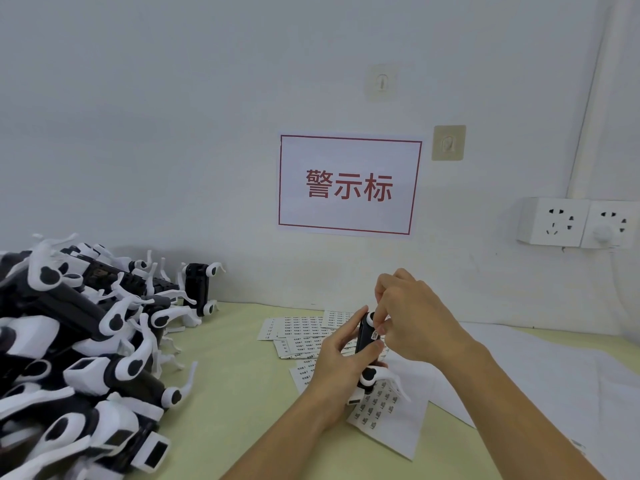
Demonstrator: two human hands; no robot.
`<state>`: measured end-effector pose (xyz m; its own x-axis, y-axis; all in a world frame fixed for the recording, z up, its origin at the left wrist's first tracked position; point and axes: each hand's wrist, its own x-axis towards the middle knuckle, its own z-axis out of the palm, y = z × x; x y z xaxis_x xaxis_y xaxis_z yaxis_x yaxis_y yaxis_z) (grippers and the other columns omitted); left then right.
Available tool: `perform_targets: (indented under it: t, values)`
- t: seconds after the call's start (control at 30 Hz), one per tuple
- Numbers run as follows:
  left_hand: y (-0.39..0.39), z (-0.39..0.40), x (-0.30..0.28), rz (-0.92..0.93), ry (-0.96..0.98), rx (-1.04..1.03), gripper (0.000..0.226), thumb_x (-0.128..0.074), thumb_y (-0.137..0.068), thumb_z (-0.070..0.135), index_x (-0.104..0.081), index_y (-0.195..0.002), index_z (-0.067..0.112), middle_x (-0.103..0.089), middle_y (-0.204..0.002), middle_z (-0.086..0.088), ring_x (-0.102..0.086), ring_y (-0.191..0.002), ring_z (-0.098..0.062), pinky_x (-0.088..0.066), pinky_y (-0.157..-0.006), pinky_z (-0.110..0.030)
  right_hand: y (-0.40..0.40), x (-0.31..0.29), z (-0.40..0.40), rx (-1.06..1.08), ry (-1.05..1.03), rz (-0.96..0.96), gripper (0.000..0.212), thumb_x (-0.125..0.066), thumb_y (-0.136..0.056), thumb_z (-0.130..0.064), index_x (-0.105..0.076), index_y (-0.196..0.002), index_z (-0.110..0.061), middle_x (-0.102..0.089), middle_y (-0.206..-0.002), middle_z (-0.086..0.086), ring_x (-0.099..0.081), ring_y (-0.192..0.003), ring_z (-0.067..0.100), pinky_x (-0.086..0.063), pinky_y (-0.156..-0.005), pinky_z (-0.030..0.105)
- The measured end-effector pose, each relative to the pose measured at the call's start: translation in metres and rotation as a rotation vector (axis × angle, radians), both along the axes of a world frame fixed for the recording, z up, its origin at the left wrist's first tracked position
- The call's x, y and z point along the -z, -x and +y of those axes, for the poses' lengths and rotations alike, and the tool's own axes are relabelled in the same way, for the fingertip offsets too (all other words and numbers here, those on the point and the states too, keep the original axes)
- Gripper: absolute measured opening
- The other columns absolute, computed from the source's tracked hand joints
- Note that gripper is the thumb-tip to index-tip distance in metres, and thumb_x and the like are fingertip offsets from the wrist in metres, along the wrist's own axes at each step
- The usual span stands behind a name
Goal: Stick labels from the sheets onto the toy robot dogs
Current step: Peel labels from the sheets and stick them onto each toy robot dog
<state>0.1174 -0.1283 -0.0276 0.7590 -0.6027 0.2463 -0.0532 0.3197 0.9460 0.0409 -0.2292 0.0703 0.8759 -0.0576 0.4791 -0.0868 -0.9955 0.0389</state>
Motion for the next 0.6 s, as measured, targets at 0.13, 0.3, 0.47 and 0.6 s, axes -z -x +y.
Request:
perform_targets:
  t: [0.13,0.3,0.47,0.6]
  values:
    - [0.0007,0.0004,-0.0017,0.032,0.016,-0.013,0.048,-0.077,-0.088,0.021,-0.065,-0.126,0.046,-0.069,-0.12,0.016,-0.072,-0.104,-0.021,-0.057,-0.092,-0.034,0.0001,0.0005,0.0001,0.009,0.002,0.01,0.009,-0.069,-0.083,-0.021,-0.076,-0.087,-0.026,-0.047,-0.094,-0.013,-0.041,-0.101,0.013,-0.034,-0.079,0.026]
    - [0.0016,0.0002,-0.0024,0.063,0.048,-0.007,0.045,-0.079,-0.085,0.028,-0.066,-0.125,0.044,-0.069,-0.121,0.015,-0.074,-0.097,-0.023,-0.059,-0.087,-0.037,-0.0005,0.0018,-0.0006,0.011,0.005,0.005,0.014,-0.066,-0.086,-0.017,-0.076,-0.089,-0.026,-0.046,-0.094,-0.012,-0.04,-0.1,0.012,-0.033,-0.077,0.024]
    - [0.0019,0.0003,-0.0022,0.063,0.078,-0.014,0.044,-0.076,-0.089,0.02,-0.066,-0.128,0.038,-0.069,-0.122,0.011,-0.075,-0.095,-0.02,-0.06,-0.078,-0.028,-0.001,0.0028,0.0,0.01,0.0,-0.005,0.013,-0.067,-0.084,-0.017,-0.076,-0.088,-0.025,-0.048,-0.095,-0.012,-0.04,-0.099,0.012,-0.032,-0.075,0.024]
    - [0.0023,-0.0002,-0.0021,0.073,0.114,-0.013,0.043,-0.075,-0.089,0.016,-0.067,-0.128,0.033,-0.07,-0.122,0.009,-0.074,-0.096,-0.02,-0.059,-0.073,-0.024,-0.0016,0.0035,0.0001,0.008,-0.001,-0.008,0.011,-0.068,-0.083,-0.021,-0.076,-0.09,-0.023,-0.051,-0.099,-0.01,-0.041,-0.101,0.013,-0.036,-0.078,0.025]
